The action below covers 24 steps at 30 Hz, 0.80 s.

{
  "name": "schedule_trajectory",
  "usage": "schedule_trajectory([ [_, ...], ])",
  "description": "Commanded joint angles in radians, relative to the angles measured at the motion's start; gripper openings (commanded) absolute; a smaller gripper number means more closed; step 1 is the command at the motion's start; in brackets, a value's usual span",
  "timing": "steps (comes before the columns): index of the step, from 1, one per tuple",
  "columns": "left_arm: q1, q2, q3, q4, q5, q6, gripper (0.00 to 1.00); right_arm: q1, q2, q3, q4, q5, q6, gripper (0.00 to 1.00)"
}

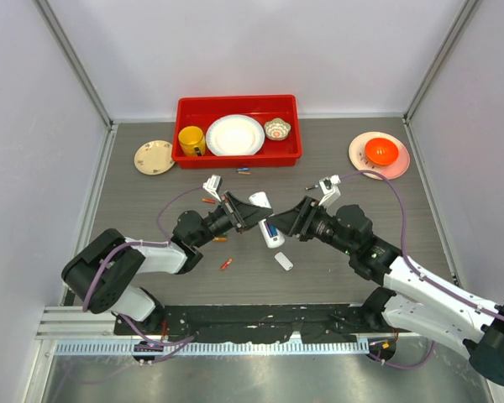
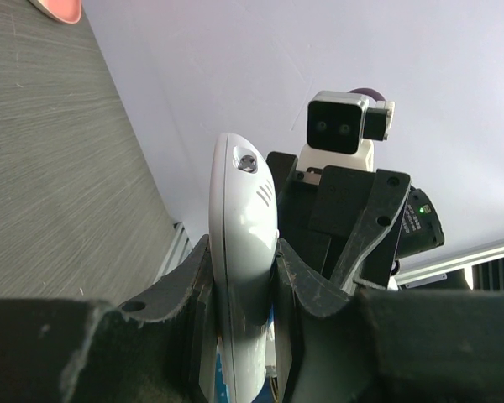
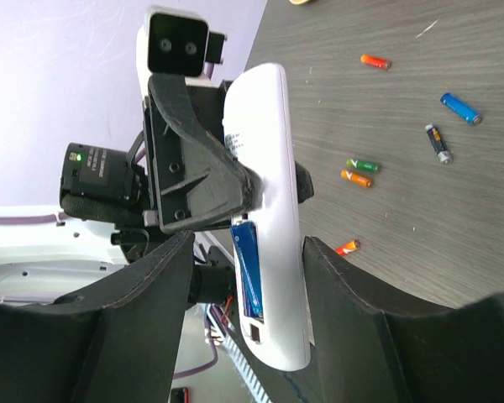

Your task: Load the batteries into the remote control

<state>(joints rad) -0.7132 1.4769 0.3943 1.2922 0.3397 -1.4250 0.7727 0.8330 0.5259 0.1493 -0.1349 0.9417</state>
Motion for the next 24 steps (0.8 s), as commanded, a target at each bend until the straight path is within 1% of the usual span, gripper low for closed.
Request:
schedule_trajectory([
  [1, -0.003, -0.017, 0.014, 0.254, -0.001, 0.028, 0.00, -0.029, -0.017, 0.048, 0.024, 0.017, -0.004, 0.60],
  [9, -0.002, -0.024, 0.012, 0.254, 0.001, 0.026, 0.00, -0.053, -0.005, 0.017, 0.058, 0.004, 0.017, 0.56],
  [17, -0.003, -0.027, 0.014, 0.254, -0.004, 0.026, 0.00, -0.056, 0.032, 0.019, 0.061, -0.026, 0.014, 0.55],
  [24, -0.003, -0.035, 0.015, 0.254, -0.002, 0.021, 0.00, -0.058, 0.031, 0.000, 0.064, -0.029, 0.019, 0.54],
])
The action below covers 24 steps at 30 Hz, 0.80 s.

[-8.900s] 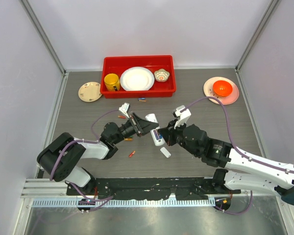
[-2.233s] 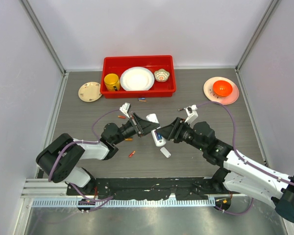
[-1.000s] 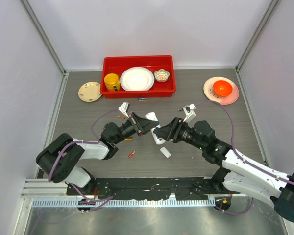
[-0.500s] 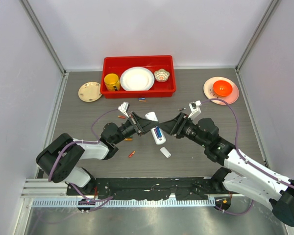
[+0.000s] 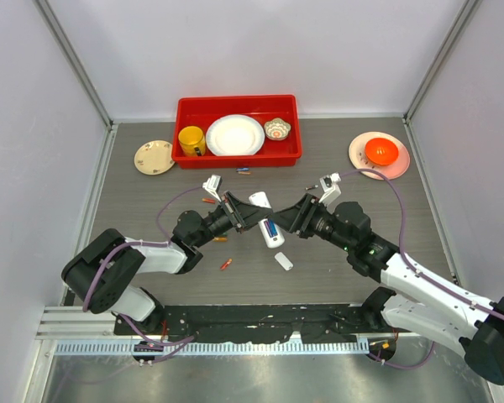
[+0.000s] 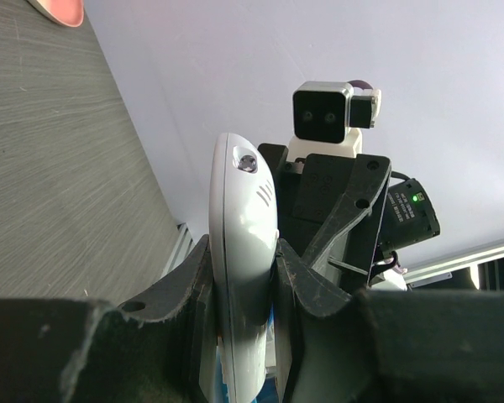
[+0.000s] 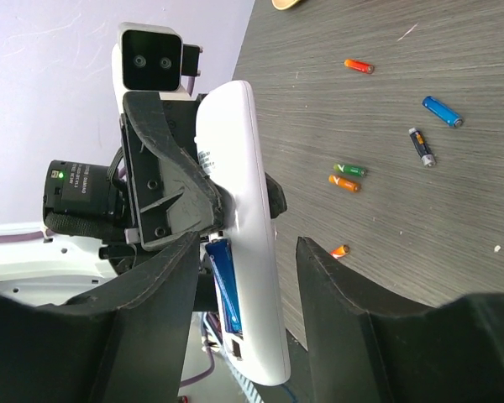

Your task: Load the batteries into the remote control

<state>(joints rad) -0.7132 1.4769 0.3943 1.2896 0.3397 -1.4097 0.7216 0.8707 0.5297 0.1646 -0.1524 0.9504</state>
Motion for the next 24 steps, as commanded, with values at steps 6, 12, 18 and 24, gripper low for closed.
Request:
schedule_trajectory([
  [6, -0.002, -0.035, 0.015, 0.257, 0.001, 0.006, 0.01, -0.016, -0.010, -0.023, 0.081, -0.022, 0.033, 0.53],
  [12, -0.003, -0.041, 0.014, 0.257, -0.001, 0.008, 0.00, -0.019, 0.001, -0.039, 0.105, -0.041, 0.047, 0.51],
  [18, -0.003, -0.043, 0.017, 0.257, -0.005, 0.008, 0.00, -0.022, 0.008, -0.050, 0.113, -0.052, 0.053, 0.49],
  [24, -0.003, -0.049, 0.021, 0.257, -0.018, 0.008, 0.00, -0.022, 0.010, -0.066, 0.124, -0.056, 0.060, 0.46],
])
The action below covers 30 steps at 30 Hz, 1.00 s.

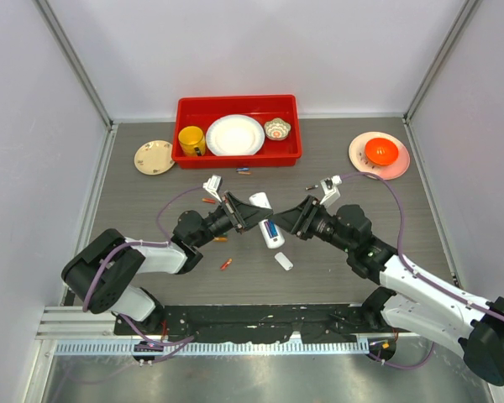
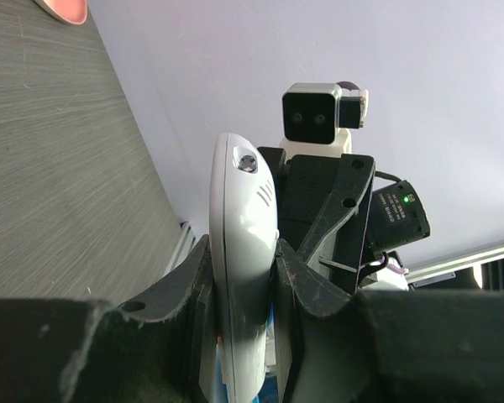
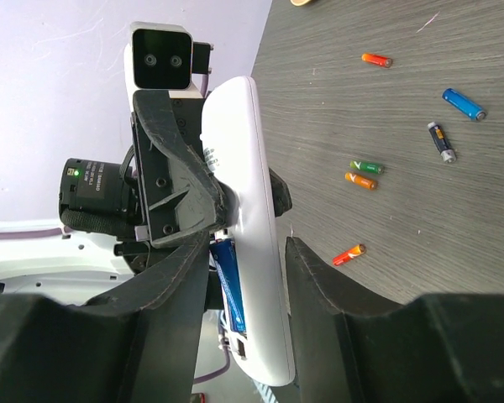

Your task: Load the batteries into the remote control

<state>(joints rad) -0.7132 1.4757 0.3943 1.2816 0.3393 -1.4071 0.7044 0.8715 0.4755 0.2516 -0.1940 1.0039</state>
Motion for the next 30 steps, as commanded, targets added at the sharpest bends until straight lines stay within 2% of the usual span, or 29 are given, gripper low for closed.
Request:
schedule_trajectory([
  [1, -0.003, -0.049, 0.021, 0.265, -0.017, 0.003, 0.00, -0.005, 0.009, -0.018, 0.038, -0.015, 0.010, 0.46],
  [19, -0.003, -0.058, 0.038, 0.265, -0.045, 0.008, 0.00, -0.005, 0.023, -0.071, 0.066, -0.044, 0.027, 0.38],
  [30, -0.003, -0.057, 0.058, 0.265, -0.048, 0.010, 0.00, -0.006, 0.021, -0.092, 0.067, -0.058, 0.024, 0.36],
])
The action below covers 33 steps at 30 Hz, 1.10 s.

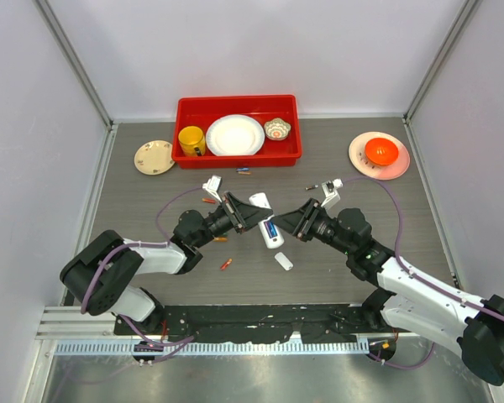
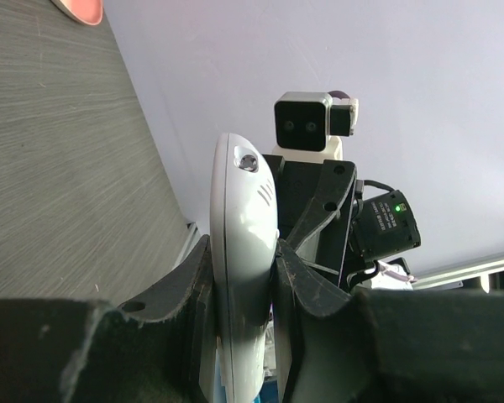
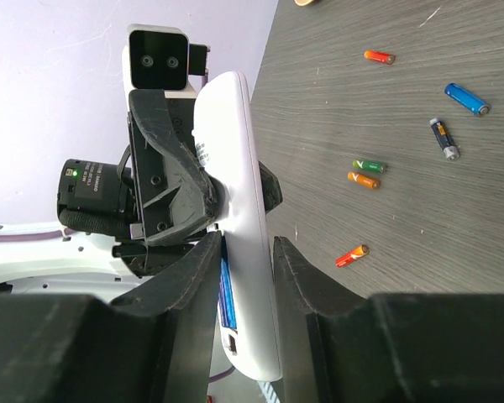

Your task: Load the batteries into the remote control

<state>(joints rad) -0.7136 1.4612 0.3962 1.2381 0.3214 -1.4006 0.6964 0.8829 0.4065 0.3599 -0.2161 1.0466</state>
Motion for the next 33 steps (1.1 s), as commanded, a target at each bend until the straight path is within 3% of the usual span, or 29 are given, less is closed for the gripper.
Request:
schedule_trajectory([
  [1, -0.003, -0.044, 0.055, 0.308, -0.030, 0.003, 0.00, 0.003, 0.008, -0.024, -0.041, -0.035, -0.017, 0.37],
  [6, -0.003, -0.041, 0.053, 0.308, -0.025, 0.006, 0.00, 0.003, -0.009, -0.023, -0.042, -0.028, -0.013, 0.40],
  [10, -0.003, -0.019, 0.032, 0.308, -0.008, 0.006, 0.00, -0.005, -0.047, 0.031, -0.062, 0.009, -0.014, 0.54],
  [20, -0.003, -0.001, -0.023, 0.308, 0.011, 0.022, 0.00, -0.029, -0.061, 0.127, -0.165, -0.055, -0.118, 0.56],
  [24, 0.005, -0.028, -0.077, 0.308, 0.022, 0.031, 0.00, -0.034, -0.134, 0.210, -0.367, 0.076, -0.258, 0.57],
  [25, 0.014, -0.044, -0.091, 0.308, 0.025, 0.029, 0.00, -0.034, -0.133, 0.236, -0.510, 0.163, -0.322, 0.56],
  [28, 0.034, -0.071, -0.149, 0.296, 0.034, 0.023, 0.00, -0.034, -0.064, 0.336, -0.736, 0.309, -0.425, 0.54],
  [33, 0.046, -0.146, -0.204, 0.196, 0.094, 0.032, 0.00, -0.009, 0.112, 0.391, -0.886, 0.264, -0.606, 0.50],
])
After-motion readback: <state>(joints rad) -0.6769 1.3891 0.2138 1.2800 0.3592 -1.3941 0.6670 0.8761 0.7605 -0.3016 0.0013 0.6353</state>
